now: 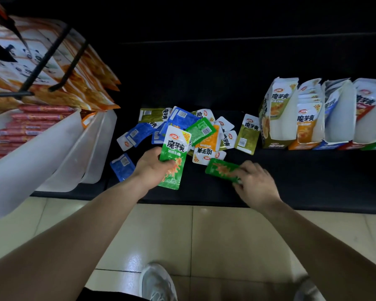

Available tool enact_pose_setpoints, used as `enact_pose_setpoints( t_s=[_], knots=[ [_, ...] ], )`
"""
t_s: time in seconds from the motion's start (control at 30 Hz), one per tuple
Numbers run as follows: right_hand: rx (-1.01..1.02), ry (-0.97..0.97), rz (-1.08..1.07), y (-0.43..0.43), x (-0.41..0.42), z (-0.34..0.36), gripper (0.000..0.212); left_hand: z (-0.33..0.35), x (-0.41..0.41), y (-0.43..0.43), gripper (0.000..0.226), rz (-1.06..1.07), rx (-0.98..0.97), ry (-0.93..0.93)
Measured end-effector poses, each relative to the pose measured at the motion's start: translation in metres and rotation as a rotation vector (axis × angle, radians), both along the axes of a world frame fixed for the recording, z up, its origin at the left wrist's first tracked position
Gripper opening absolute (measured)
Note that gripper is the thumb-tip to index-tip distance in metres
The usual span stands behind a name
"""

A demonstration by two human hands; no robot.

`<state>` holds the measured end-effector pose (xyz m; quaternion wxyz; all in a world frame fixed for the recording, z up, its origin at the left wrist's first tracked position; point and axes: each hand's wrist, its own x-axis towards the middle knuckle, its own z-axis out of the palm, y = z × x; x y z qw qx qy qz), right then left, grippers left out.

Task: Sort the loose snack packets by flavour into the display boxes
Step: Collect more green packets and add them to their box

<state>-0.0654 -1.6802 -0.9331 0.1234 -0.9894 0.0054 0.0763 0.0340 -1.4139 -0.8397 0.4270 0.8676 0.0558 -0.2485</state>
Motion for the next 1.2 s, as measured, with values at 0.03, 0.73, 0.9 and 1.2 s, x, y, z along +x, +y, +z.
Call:
enact_pose_setpoints(
  t_s=[0.03, 0.73, 0.9, 1.2],
  knots=[
    [-0.065, 0.134, 0.045, 0.0, -0.006, -0.005, 0.039, 0.0, 0.0, -0.001, 0.016, -0.003, -0.004, 0.0],
    [0.502, 0.491, 0.099, -0.001, 0.041, 0.08, 0.023, 0.001, -0.008, -0.013, 0.014, -0.132, -0.007, 0.05],
    [0.636, 0.248, -0.019, 0.037, 0.07, 0.103, 0.034, 0.006, -0.02, -0.021, 0.015, -0.165, -0.104, 0.143],
    [0.424, -0.037, -0.145, 0.077, 0.105, 0.035, 0.049, -0.007, -0.011, 0.007, 0.016, -0.06, 0.091, 0.092]
  ],
)
